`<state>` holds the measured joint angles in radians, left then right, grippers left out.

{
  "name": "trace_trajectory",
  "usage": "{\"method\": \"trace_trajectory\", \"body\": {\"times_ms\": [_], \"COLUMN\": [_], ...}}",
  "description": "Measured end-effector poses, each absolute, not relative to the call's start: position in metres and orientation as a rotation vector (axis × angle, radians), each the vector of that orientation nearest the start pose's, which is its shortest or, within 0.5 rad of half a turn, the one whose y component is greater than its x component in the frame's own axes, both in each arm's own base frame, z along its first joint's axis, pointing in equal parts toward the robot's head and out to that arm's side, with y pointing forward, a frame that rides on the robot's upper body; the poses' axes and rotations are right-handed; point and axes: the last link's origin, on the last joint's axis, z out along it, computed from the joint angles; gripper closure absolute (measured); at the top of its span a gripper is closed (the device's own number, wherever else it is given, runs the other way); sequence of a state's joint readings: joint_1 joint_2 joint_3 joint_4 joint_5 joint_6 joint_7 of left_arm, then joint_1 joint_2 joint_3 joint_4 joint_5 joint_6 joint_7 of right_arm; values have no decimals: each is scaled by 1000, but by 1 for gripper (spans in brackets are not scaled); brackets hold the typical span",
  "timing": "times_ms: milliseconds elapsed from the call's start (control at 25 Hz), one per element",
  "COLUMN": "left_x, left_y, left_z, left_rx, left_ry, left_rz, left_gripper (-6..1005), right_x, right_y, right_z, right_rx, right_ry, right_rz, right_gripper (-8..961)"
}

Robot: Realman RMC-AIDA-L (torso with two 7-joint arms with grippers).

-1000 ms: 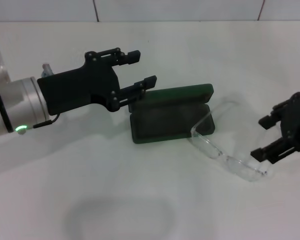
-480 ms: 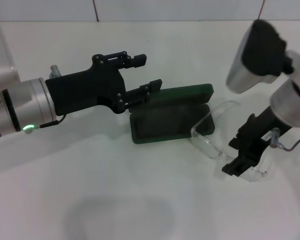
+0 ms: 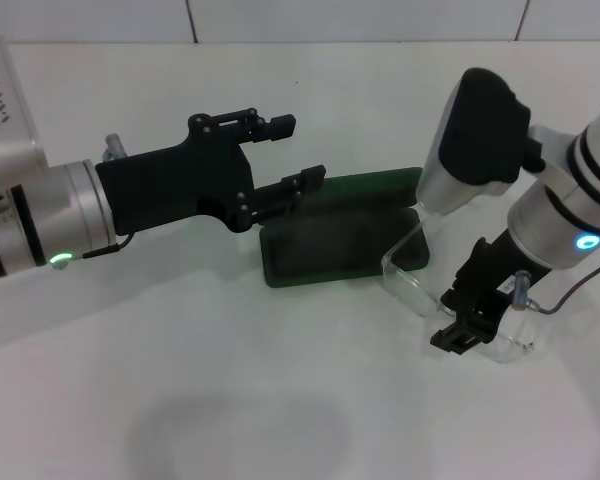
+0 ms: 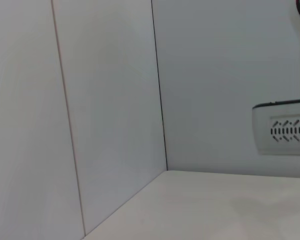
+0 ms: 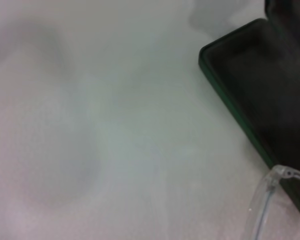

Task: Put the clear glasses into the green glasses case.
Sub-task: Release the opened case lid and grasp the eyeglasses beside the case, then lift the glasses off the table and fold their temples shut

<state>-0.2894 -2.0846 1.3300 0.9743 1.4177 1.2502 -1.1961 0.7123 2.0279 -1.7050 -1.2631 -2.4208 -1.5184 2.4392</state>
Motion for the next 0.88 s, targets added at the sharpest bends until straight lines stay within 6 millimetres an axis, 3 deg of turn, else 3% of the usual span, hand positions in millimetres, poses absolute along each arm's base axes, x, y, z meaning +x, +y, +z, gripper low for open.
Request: {"method": "trace_trajectory", "body": {"times_ms": [240, 440, 560, 720, 880], "left_x": [-213, -213, -214, -213, -214], "left_y": [322, 322, 321, 318, 316], "left_z": [-16, -16, -16, -15, -9], "left_rx": [-2595, -2595, -2596, -2604, -2601], "left_ry": [-162, -162, -164, -156, -152], "left_rz": [-777, -774, -775, -789, -817], "left_gripper": [398, 399, 399, 399, 400], "right_x": [147, 149, 149, 148, 146], "right_y": [337, 337, 335, 337, 339], "right_z": [-60, -61, -61, -56, -37], "right_rx": [-2897, -2892, -2898, -2891, -2892], "right_ry": [432, 431, 435, 424, 463], "right_rz": [-694, -695, -708, -699, -649], "right_gripper": [473, 474, 669, 722, 775]}}
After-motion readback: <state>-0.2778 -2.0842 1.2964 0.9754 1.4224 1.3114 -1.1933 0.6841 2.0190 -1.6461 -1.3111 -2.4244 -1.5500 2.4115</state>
